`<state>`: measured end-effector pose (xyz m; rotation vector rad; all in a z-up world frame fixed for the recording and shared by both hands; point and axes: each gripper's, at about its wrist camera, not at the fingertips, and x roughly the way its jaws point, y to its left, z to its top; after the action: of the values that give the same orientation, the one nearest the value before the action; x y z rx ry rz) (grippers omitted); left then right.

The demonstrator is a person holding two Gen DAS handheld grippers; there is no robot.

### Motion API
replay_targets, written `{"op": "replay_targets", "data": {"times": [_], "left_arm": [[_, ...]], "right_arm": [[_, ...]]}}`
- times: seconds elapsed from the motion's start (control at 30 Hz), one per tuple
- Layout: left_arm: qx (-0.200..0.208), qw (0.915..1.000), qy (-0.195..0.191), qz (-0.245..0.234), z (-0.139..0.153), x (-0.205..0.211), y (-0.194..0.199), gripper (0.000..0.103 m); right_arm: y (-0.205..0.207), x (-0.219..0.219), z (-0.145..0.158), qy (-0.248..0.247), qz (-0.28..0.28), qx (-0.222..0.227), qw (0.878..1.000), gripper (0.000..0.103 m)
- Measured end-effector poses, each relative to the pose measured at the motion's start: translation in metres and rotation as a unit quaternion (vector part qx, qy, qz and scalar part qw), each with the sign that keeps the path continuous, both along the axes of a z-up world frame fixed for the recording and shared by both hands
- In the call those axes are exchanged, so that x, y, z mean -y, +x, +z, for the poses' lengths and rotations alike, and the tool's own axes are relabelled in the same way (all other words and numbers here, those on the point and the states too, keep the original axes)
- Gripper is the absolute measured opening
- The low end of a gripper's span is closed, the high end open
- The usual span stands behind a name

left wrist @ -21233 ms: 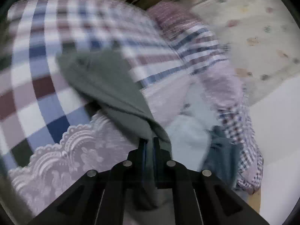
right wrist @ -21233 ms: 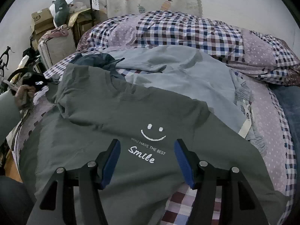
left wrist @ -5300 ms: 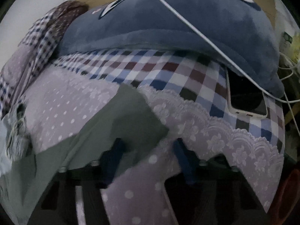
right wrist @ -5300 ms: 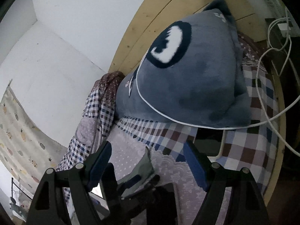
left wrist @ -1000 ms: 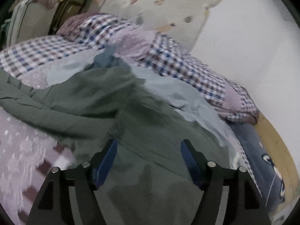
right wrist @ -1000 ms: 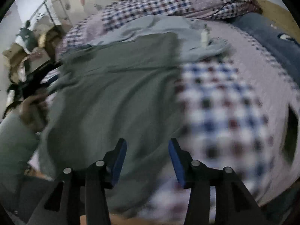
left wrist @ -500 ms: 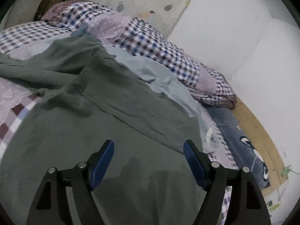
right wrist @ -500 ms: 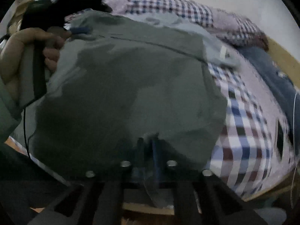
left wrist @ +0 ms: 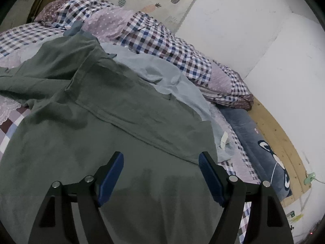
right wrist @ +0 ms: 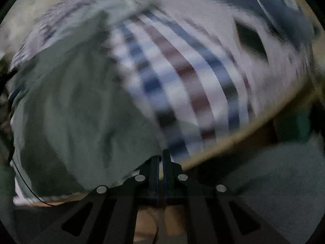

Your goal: Fold clothes

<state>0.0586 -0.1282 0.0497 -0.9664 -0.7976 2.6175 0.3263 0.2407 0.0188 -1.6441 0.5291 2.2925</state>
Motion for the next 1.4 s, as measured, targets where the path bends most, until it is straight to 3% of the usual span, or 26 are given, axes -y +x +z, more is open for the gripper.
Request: {"op": "replay_targets", "data": {"times": [0.1,0.23,0.3,0.37,0.4,0.5,0.67,0.93,1.1,1.17,1.23,1.4], "left_arm": [[0.011,0.9999,-0.008,0.006,-0.003,0.001,-0.005,0.080],[0.016,0.9997,-0.004,0.015,-0.005,0.007,-0.012,0.080],[0.015,0.9996,0.000,0.022,-0.005,0.012,-0.016,0.080],[0.018,0.9994,0.007,0.027,-0.007,0.017,-0.021,0.080],[0.019,0.9994,0.010,0.028,-0.008,0.019,-0.024,0.080],[0.019,0.9994,0.004,0.029,-0.011,0.024,-0.030,0.080],[0.023,0.9986,-0.007,0.047,-0.017,0.043,-0.038,0.080],[0.034,0.9938,0.045,0.096,-0.031,0.090,-0.056,0.079],[0.043,0.9915,0.048,0.113,-0.038,0.106,-0.068,0.078],[0.048,0.9908,0.044,0.118,-0.040,0.111,-0.073,0.066],[0.047,0.9905,0.043,0.122,-0.041,0.114,-0.076,0.061],[0.036,0.9914,-0.001,0.126,-0.035,0.114,-0.081,0.060]], "right_arm": [[0.007,-0.012,-0.002,0.015,-0.019,0.031,0.999,0.005],[-0.028,-0.006,0.029,0.029,0.028,-0.019,0.999,0.008],[-0.048,-0.002,0.046,0.035,0.054,-0.049,0.997,0.016],[-0.068,0.001,0.063,0.041,0.081,-0.078,0.993,0.038],[-0.078,0.003,0.072,0.044,0.094,-0.092,0.990,0.041],[-0.137,0.016,0.098,0.024,0.155,-0.139,0.978,0.045],[-0.214,0.047,0.103,0.026,0.232,-0.170,0.957,0.065],[-0.333,0.098,0.105,0.036,0.346,-0.211,0.913,0.066],[-0.351,0.082,0.096,0.012,0.326,-0.215,0.920,0.066],[-0.357,0.074,0.091,0.001,0.315,-0.216,0.924,0.066],[-0.362,0.067,0.087,-0.010,0.303,-0.217,0.928,0.067],[-0.375,0.047,0.077,-0.037,0.275,-0.219,0.936,0.067]]}}
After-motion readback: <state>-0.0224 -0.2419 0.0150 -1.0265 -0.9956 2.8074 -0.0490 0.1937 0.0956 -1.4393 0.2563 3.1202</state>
